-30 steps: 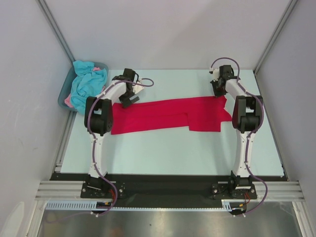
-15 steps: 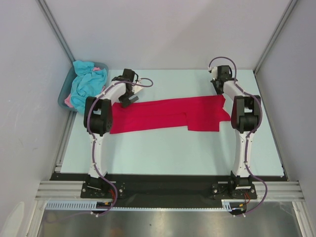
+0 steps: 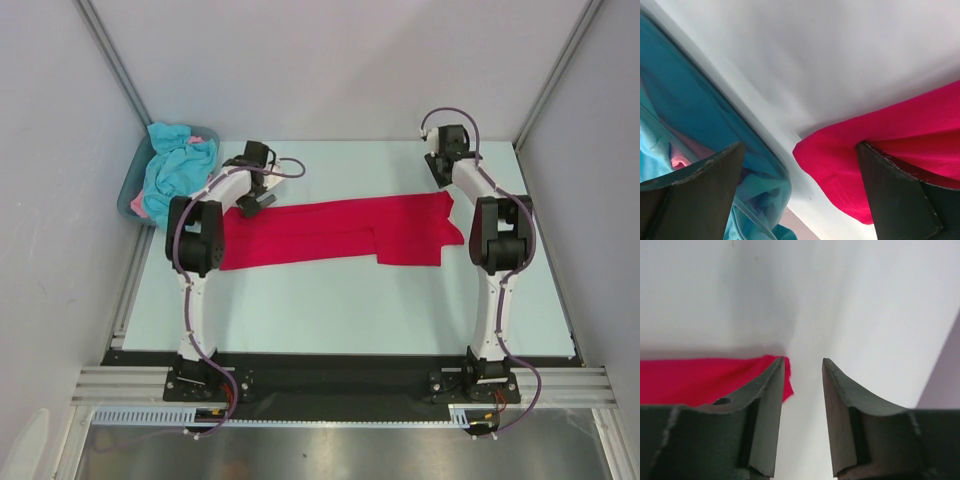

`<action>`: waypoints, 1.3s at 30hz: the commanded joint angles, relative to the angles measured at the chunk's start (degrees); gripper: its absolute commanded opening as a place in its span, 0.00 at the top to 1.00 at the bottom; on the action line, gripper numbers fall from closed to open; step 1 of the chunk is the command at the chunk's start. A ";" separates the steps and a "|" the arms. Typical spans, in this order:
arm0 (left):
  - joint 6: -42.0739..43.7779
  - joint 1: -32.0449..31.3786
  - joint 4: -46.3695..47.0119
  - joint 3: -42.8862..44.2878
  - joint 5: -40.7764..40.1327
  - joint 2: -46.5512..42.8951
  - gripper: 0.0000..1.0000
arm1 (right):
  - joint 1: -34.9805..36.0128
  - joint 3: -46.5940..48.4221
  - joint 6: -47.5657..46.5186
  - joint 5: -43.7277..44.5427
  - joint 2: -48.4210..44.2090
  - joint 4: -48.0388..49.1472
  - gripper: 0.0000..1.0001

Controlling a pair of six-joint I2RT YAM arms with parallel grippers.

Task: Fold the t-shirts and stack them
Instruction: Fold the tshirt

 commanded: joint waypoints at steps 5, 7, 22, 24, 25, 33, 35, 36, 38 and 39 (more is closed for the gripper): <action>-2.59 1.01 8.59 -2.97 2.77 -12.53 0.00 | 1.06 -0.92 2.02 -6.19 -14.37 -6.64 0.63; -2.77 0.66 10.26 -3.94 4.35 -14.73 0.00 | 1.15 -0.92 3.07 -10.50 -15.86 -10.25 1.00; 0.39 -1.89 13.08 -13.16 4.45 -30.11 0.00 | 1.50 -13.22 6.06 -26.60 -12.00 -23.36 1.00; 0.75 -1.89 13.08 -13.96 4.09 -31.17 0.00 | 1.59 -13.83 6.06 -26.42 -11.73 -23.10 1.00; 1.44 -1.98 13.17 -14.83 3.57 -32.14 0.00 | 1.59 -14.53 6.15 -25.81 -11.38 -22.49 1.00; 2.50 -2.51 12.03 -19.48 3.47 -35.66 0.00 | 1.42 -14.90 6.94 -22.12 -7.61 -20.37 1.00; 2.85 -2.51 12.03 -20.98 3.65 -37.23 0.00 | 1.42 -13.15 7.29 -20.28 -6.20 -20.37 1.00; 3.12 -2.51 12.11 -22.38 3.65 -37.77 0.00 | 1.50 -12.27 7.38 -18.70 -4.72 -20.29 1.00; 3.65 -2.51 12.11 -23.88 3.56 -38.82 0.00 | 1.42 -10.68 7.38 -17.90 -3.39 -20.46 1.00; 4.26 -2.51 12.46 -25.37 3.48 -39.78 0.00 | 1.33 -9.11 7.47 -17.11 -2.16 -20.63 1.00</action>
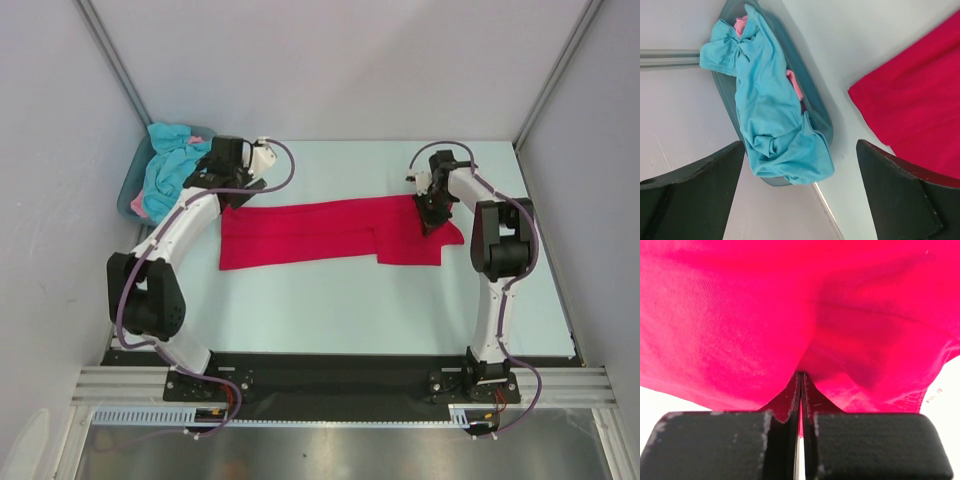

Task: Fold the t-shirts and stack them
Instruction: Fold the tshirt

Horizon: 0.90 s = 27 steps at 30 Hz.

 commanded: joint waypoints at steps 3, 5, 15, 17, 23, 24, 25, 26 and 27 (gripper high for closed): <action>3.02 -0.50 0.66 -4.84 -0.37 -5.68 0.00 | -0.20 5.60 -0.03 6.26 7.32 3.58 1.00; 3.64 -0.50 0.66 -5.73 -0.02 -7.09 0.00 | -0.03 8.06 -0.29 7.40 8.63 3.32 1.00; 6.54 -2.61 -0.83 -5.82 0.77 -8.14 0.00 | 0.06 20.45 -2.66 10.30 15.40 1.91 1.00; 6.89 -3.75 -1.18 -5.99 0.77 -8.41 0.00 | -0.02 23.61 -2.66 10.31 16.54 1.38 1.00; 6.98 -6.03 -1.53 -6.61 1.47 -8.41 0.01 | 0.06 27.67 -2.40 13.03 19.54 1.90 1.00; 6.98 -6.38 -1.62 -6.61 1.48 -7.97 0.00 | 0.06 27.76 -2.40 13.29 19.71 2.95 1.00; 7.15 -7.26 -1.71 -6.61 1.39 -7.79 0.00 | 0.15 27.76 -2.40 13.47 19.80 3.48 1.00; 7.33 -7.61 -1.80 -6.61 1.30 -7.62 0.00 | 0.15 27.76 -2.49 13.73 19.89 4.10 1.00; 7.85 -8.05 -1.88 -6.61 1.13 -7.36 0.00 | 0.15 27.85 -2.58 14.34 19.98 5.32 1.00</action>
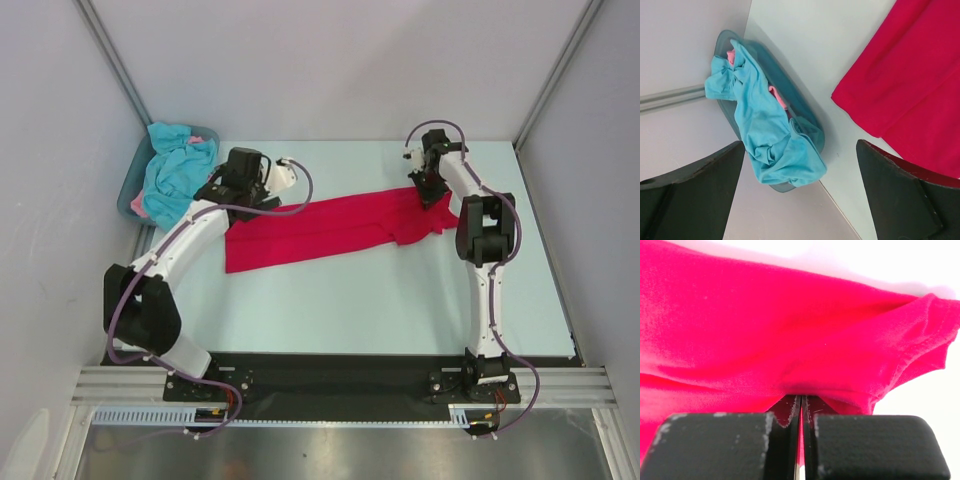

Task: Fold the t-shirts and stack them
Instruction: Fold the tshirt

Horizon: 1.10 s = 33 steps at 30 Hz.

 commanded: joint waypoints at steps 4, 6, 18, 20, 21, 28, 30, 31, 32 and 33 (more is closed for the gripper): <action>2.66 -3.21 -0.51 0.80 0.29 -0.53 0.00 | -0.51 4.02 -1.68 6.44 5.68 10.74 1.00; 3.28 -3.21 -0.60 1.76 -0.06 -0.18 0.00 | -0.59 4.22 -1.51 4.26 5.34 8.72 1.00; 3.37 -3.48 -0.51 4.75 0.82 3.51 0.00 | -0.86 -6.44 -5.64 6.00 0.66 12.84 0.92; 3.19 -3.65 -0.51 5.55 1.17 3.78 0.00 | -1.21 -4.06 -5.46 7.05 2.34 13.19 0.98; 3.10 -3.74 -0.60 5.64 1.34 3.87 0.00 | -1.21 -2.22 -5.46 7.49 3.39 13.72 1.00; 3.37 -4.71 -0.60 5.38 0.38 3.43 0.00 | -0.24 4.99 -7.04 11.89 7.88 19.08 1.00; 3.37 -4.88 -0.60 5.29 -0.06 3.34 0.00 | 0.11 5.79 -7.48 12.33 8.50 21.27 1.00; 3.37 -4.88 -0.60 5.11 -0.15 3.16 0.00 | 0.20 5.88 -8.09 12.33 8.76 22.06 1.00; 3.28 -4.97 -0.60 4.85 -0.32 2.99 0.00 | 0.46 5.45 -8.36 12.59 8.68 24.16 1.00; 3.37 -5.06 -0.60 4.76 -0.41 2.99 0.00 | 0.46 5.01 -8.53 12.94 8.59 25.48 1.00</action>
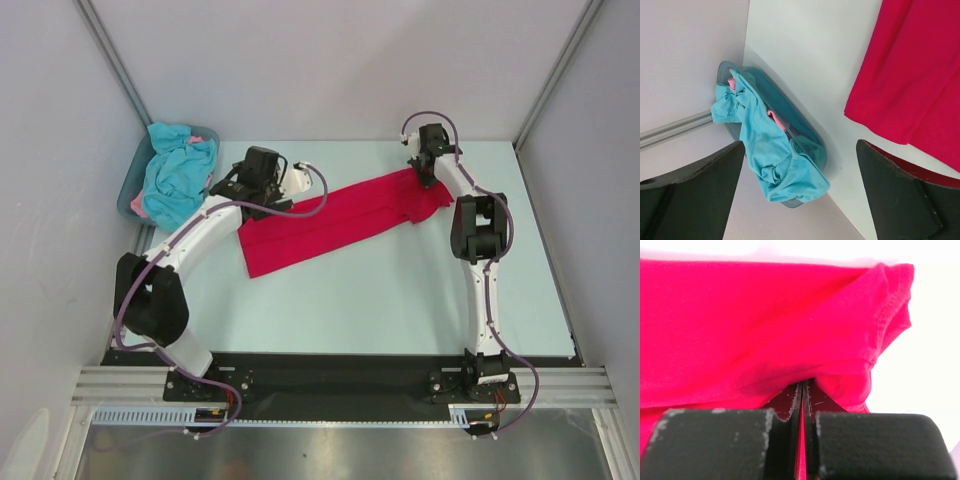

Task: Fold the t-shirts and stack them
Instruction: Fold the tshirt

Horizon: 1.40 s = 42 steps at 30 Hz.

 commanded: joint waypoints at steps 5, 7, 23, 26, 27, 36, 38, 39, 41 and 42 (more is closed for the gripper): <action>0.92 -1.26 0.25 1.26 -1.38 -1.23 0.00 | 1.74 -4.59 -6.12 4.10 1.57 19.74 1.00; 0.92 -1.26 0.17 1.44 -1.47 -1.14 0.00 | 2.17 -4.59 -7.18 4.71 1.92 22.04 1.00; 3.73 -1.09 12.98 -8.48 -2.08 -0.62 0.00 | 2.97 -8.02 2.21 -13.72 -24.17 -2.90 0.49; 1.11 0.05 16.25 -4.31 -2.69 5.41 0.00 | 2.62 -10.29 2.31 -18.31 -29.18 -5.89 0.49; -0.38 1.02 15.90 -2.01 -3.13 8.41 0.00 | 2.44 -10.91 2.22 -18.57 -29.72 -6.42 0.50; -9.80 5.86 10.54 13.39 -3.23 25.21 1.00 | -1.60 -23.21 0.64 -24.11 -34.90 -11.52 0.60; -11.20 6.73 9.93 14.00 -2.87 26.27 1.00 | -2.65 -24.80 0.29 -24.73 -35.87 -12.14 0.61; -11.82 7.78 8.97 14.35 -2.35 26.89 1.00 | -3.70 -25.24 0.11 -24.99 -36.57 -12.40 0.61; -13.66 8.67 6.77 15.49 -1.38 28.47 1.00 | -4.67 -26.21 0.02 -25.34 -36.93 -12.67 0.62; -14.36 9.54 5.11 15.76 0.10 28.74 1.00 | -5.38 -26.13 0.02 -25.34 -36.93 -12.67 0.62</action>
